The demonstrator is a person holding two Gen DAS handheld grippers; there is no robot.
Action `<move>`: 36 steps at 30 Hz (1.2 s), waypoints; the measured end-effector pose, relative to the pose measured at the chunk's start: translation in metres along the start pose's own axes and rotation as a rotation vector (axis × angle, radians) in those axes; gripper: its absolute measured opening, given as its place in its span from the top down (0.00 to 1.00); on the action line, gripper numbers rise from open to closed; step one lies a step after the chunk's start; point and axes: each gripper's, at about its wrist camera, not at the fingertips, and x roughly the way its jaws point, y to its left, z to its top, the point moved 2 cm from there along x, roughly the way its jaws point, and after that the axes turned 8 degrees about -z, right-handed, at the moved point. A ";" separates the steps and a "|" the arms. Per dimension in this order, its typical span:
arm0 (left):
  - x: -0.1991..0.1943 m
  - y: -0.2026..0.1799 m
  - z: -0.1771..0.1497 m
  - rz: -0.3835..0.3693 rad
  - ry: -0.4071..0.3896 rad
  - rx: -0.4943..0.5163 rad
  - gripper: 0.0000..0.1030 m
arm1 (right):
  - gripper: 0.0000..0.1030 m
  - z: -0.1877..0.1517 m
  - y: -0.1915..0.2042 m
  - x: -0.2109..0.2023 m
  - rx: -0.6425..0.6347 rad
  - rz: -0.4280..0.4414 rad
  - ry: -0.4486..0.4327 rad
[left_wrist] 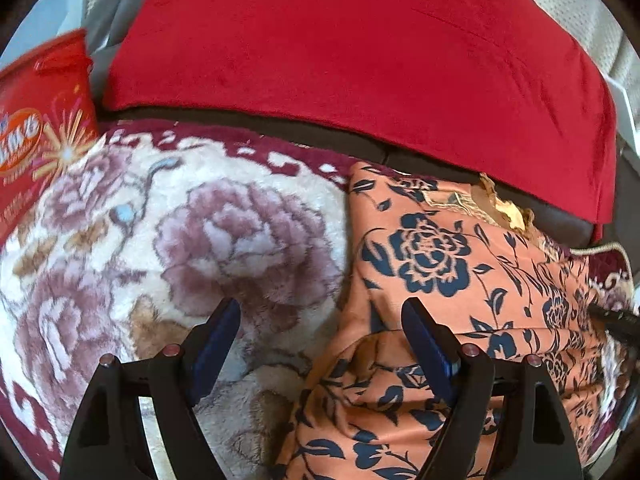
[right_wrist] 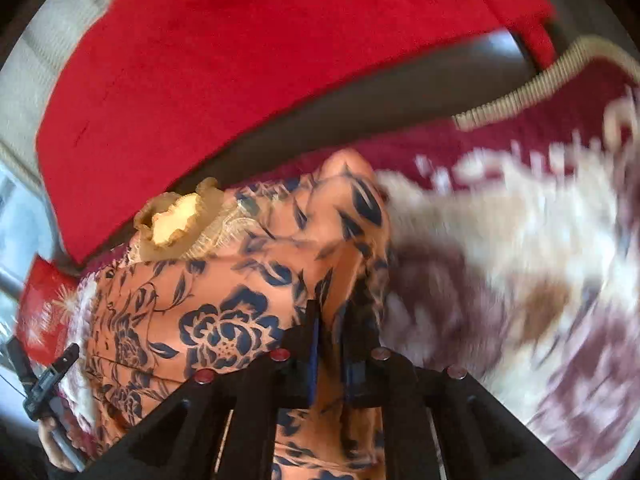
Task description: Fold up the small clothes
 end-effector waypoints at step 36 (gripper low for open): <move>-0.013 -0.012 -0.040 -0.054 0.027 0.020 0.17 | 0.20 0.059 -0.045 -0.003 0.177 0.247 -0.007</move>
